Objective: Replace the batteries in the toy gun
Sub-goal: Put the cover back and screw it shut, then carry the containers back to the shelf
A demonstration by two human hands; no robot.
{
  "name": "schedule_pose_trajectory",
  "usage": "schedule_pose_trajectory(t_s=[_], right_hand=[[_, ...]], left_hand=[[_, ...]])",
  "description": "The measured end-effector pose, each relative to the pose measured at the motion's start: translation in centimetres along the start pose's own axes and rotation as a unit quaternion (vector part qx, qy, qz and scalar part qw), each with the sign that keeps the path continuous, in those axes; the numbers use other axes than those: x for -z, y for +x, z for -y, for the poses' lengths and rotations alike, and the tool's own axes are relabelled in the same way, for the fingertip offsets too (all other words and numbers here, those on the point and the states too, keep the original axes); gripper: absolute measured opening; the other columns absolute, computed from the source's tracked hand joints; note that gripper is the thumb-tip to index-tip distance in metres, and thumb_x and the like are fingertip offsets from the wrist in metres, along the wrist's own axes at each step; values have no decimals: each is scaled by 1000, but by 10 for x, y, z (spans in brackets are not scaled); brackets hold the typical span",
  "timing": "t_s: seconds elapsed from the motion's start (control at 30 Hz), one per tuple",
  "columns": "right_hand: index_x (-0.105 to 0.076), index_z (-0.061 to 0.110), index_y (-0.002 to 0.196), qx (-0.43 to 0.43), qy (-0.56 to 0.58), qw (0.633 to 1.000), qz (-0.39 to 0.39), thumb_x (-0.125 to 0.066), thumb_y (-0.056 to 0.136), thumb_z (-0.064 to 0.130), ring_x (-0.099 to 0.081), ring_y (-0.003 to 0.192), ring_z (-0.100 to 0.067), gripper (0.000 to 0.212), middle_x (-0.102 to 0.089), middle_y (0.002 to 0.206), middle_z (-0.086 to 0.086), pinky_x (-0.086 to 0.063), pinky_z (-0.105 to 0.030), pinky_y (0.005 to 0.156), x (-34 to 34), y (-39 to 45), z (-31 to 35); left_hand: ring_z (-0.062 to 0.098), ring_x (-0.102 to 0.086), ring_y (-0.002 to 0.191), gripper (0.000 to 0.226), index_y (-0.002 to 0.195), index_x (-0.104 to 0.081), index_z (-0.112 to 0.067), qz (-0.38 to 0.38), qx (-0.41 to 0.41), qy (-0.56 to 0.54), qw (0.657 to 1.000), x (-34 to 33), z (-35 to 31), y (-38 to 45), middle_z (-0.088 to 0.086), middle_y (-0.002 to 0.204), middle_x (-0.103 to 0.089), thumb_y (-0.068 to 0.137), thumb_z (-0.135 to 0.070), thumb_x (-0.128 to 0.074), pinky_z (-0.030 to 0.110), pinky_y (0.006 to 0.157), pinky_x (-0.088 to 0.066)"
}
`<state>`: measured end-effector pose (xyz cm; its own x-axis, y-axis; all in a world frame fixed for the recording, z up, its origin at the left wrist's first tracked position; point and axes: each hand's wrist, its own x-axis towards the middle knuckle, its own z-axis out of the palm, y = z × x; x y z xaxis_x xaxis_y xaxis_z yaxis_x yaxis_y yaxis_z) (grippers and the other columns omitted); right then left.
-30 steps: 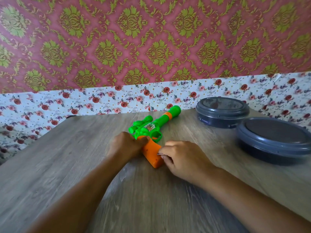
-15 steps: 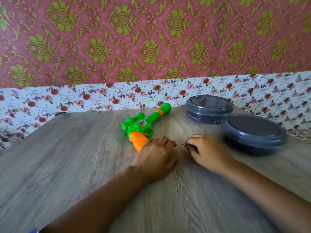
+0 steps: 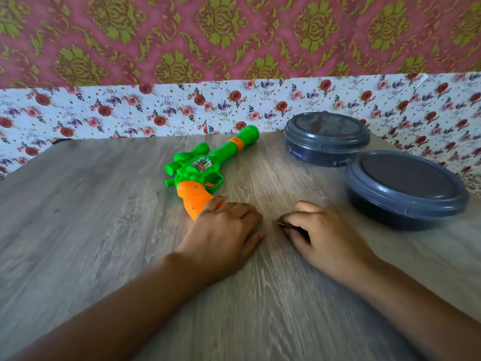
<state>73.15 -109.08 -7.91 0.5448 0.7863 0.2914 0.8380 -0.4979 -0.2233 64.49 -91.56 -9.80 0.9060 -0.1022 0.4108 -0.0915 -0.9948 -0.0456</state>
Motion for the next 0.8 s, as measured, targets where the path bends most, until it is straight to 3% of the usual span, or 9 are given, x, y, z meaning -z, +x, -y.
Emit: schedule_pose_trajectory(t_s=[0.17, 0.3, 0.53, 0.7, 0.8], right_hand=[[-68, 19, 92, -13, 31, 999, 15, -51, 89, 23, -54, 67, -9, 18, -55, 85, 7, -48, -27, 59, 1, -6, 0], [-67, 17, 85, -63, 57, 996, -37, -49, 88, 22, -55, 61, -10, 19, -59, 75, 5, -48, -25, 52, 3, -13, 6], [-66, 16, 88, -74, 121, 989, -34, -49, 87, 22, -53, 68, -6, 18, -60, 76, 5, -39, -15, 64, 2, -14, 5], [-66, 16, 95, -146, 244, 959, -3, -54, 88, 19, -53, 74, 7, 14, -58, 82, 13, -41, -8, 66, 31, -20, 9], [-67, 14, 104, -217, 324, 919, -62, -51, 89, 19, -55, 81, 13, 23, -57, 88, 22, -38, -2, 72, 56, -25, 8]], left_hand=[[12, -68, 97, 37, 103, -69, -22, 6, 12, -14, 1000, 2, 0, -2, -5, 108, -70, 85, -40, -42, 41, 97, -45], [12, -67, 98, 31, 104, -69, -21, 2, -5, -49, 999, 10, 1, -6, -4, 110, -70, 86, -35, -48, 38, 99, -37], [8, -65, 100, 26, 102, -70, -22, 25, 30, -144, 989, 18, 0, -5, -8, 111, -70, 83, -28, -55, 37, 99, -37], [8, -67, 99, 28, 100, -72, -23, 44, 71, -180, 980, 28, -2, 1, -9, 110, -71, 78, -24, -54, 32, 101, -32], [8, -65, 98, 28, 100, -71, -22, 65, 104, -184, 975, 33, -7, 5, -8, 108, -70, 78, -24, -53, 32, 102, -32]])
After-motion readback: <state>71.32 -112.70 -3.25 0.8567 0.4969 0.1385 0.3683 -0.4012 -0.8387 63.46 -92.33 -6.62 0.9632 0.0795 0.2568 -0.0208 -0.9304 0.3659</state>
